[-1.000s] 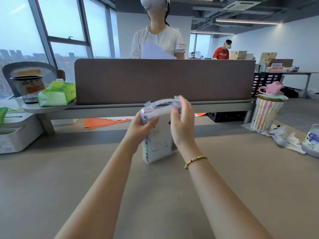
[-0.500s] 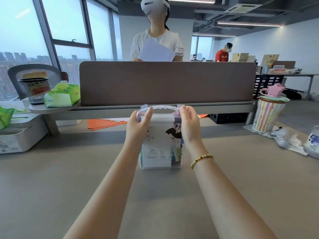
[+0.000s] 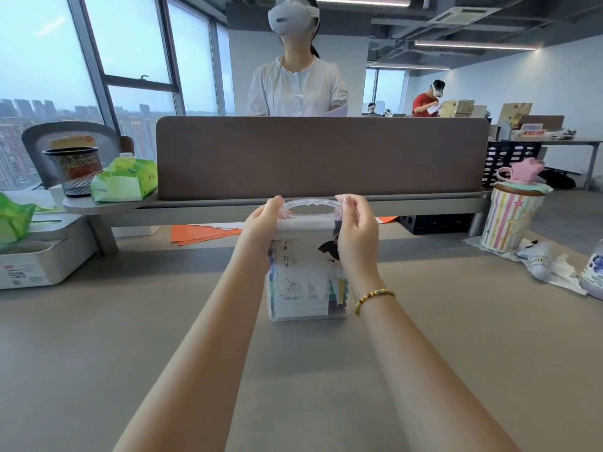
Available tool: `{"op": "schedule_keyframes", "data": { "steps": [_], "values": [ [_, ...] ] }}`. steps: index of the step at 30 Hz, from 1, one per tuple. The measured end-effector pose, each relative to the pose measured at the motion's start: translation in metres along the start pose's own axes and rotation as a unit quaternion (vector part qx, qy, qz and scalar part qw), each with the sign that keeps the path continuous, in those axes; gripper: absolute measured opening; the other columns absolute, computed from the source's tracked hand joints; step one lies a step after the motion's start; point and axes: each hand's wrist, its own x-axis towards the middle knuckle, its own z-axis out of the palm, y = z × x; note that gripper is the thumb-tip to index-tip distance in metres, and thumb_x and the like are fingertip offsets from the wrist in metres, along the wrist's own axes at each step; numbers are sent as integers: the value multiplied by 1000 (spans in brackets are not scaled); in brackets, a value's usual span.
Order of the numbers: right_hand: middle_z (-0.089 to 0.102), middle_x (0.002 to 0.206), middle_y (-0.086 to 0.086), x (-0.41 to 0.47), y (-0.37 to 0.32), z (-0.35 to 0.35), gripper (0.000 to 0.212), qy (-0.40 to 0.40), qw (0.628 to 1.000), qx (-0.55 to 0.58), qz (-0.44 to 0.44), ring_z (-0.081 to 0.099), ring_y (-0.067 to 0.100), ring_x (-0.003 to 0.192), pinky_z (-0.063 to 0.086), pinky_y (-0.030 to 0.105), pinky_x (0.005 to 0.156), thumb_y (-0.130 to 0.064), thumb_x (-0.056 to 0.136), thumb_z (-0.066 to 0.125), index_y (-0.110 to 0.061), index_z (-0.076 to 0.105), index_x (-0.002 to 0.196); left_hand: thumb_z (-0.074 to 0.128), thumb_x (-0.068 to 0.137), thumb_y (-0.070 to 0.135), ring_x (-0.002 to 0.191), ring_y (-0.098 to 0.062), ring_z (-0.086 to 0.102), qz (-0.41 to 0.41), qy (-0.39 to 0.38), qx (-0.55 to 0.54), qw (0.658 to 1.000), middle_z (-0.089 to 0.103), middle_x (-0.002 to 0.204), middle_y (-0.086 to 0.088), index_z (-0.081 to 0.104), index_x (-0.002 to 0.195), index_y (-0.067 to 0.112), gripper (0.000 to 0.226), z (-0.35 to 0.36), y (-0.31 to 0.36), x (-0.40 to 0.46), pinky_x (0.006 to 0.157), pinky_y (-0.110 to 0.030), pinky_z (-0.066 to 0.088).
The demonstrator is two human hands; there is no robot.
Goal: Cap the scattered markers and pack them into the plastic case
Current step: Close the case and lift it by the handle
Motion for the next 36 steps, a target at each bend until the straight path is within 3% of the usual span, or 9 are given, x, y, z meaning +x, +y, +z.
{"op": "schedule_keyframes", "data": {
  "steps": [5,10,16,21,24,26,30,36],
  "values": [
    [58,101,-8,-4,10,4,29,29,998,-24,-50,51,-7,92,34,-1,78,-20,102,35,-11,63,108,44,90,42,54,-15,48,7,3,-18,1000,54,67,0,59,75,17,33,2,0,-1,52,-23,36],
    [58,96,-1,-2,15,8,30,41,994,-61,-83,51,8,87,37,2,73,-20,102,36,-8,63,103,42,89,39,54,-17,48,1,8,-8,1000,54,70,-3,59,75,17,31,4,1,1,52,-23,37],
    [48,74,-2,4,12,7,33,27,991,-88,-100,44,14,68,34,17,58,-21,101,34,-3,53,82,40,85,34,51,-15,42,-21,18,24,999,53,67,0,59,74,18,28,5,6,3,48,-20,31],
    [55,73,-4,18,-4,-6,28,-84,995,-6,60,50,10,67,41,23,62,-28,101,37,-15,51,81,40,89,32,50,-13,41,-14,25,24,999,53,68,1,56,74,18,26,8,11,-1,44,-18,30],
    [61,88,6,24,-10,-15,23,-125,956,88,249,55,17,70,44,26,56,-29,96,45,-13,60,91,40,90,33,55,-13,43,-17,19,16,1000,53,74,-1,56,75,19,26,7,10,-3,49,-22,31],
    [61,95,11,29,-15,-21,25,-151,924,112,331,55,20,76,46,28,57,-30,93,50,-9,61,99,41,90,33,57,-14,44,-16,18,9,1000,54,77,-2,56,76,19,24,6,9,-3,50,-22,33],
    [61,91,11,38,-15,-23,25,-202,909,83,355,54,22,80,45,32,64,-34,92,51,-11,61,93,42,88,32,55,-14,43,-17,21,7,1000,53,76,-2,55,72,20,24,6,6,-2,50,-22,32],
    [52,73,6,45,-20,-20,23,-230,912,61,334,48,20,65,40,29,56,-26,91,44,-15,51,73,41,85,33,58,-17,42,-25,24,20,999,55,80,-3,56,67,19,27,5,6,3,53,-24,31]
  ]
}}
